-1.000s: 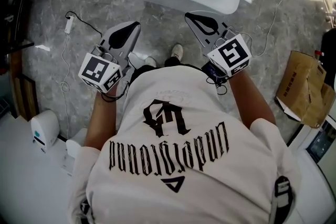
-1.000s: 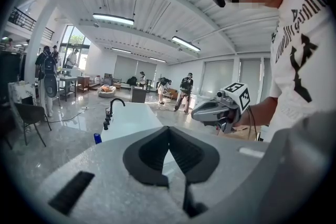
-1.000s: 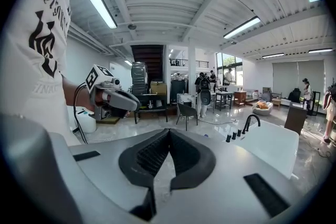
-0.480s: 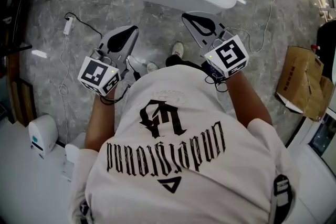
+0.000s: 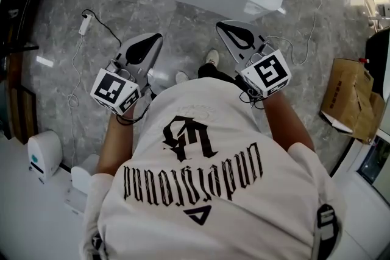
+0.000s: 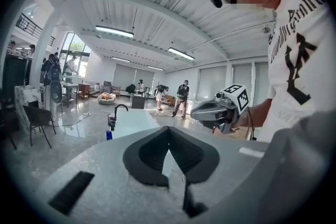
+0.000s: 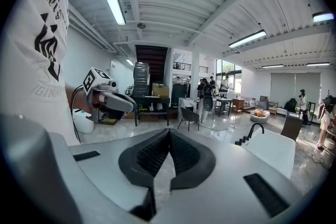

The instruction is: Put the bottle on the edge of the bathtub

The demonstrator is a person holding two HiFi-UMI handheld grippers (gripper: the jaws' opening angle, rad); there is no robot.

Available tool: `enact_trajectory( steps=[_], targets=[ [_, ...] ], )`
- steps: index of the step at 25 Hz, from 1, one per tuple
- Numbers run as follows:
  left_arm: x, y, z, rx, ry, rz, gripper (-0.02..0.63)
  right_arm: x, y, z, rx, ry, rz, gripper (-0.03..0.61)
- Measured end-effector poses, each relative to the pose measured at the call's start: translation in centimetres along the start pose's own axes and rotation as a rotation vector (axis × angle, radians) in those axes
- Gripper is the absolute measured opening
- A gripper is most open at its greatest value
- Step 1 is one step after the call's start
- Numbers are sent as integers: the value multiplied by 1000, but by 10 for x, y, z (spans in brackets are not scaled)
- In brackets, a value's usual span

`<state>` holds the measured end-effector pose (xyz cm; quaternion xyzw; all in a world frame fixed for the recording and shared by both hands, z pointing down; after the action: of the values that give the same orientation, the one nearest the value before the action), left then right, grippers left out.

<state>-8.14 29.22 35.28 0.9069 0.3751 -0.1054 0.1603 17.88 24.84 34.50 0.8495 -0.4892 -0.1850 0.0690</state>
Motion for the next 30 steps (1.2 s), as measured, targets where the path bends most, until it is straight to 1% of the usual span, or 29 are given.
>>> enact_trajectory(
  steps=[7,14,23,30],
  targets=[
    [3,-41,-2,34,4,-12,15,-43,1,24,8,-35,-3,14],
    [9,-58,-7,55,-5,-36,15,-75,-5,29,3,-25,-20,14],
    [6,-62,-7,55,-3,-53,15,-85,-8,31,0,-15,-42,14],
    [3,-60,-7,46,-7,-71,15,-84,-6,33,0,-15,-53,14]
  ],
)
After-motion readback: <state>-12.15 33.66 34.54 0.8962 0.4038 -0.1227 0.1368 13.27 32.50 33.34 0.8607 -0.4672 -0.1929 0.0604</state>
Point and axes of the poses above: the fingertips, and each gripper's own axes: y forward along the fingers, x to its right, z out of its top, the point moved 9 cm from there along -y, backward along the fingers, and after that the axes turned 10 degrees about -y, right-handed, at the moved point
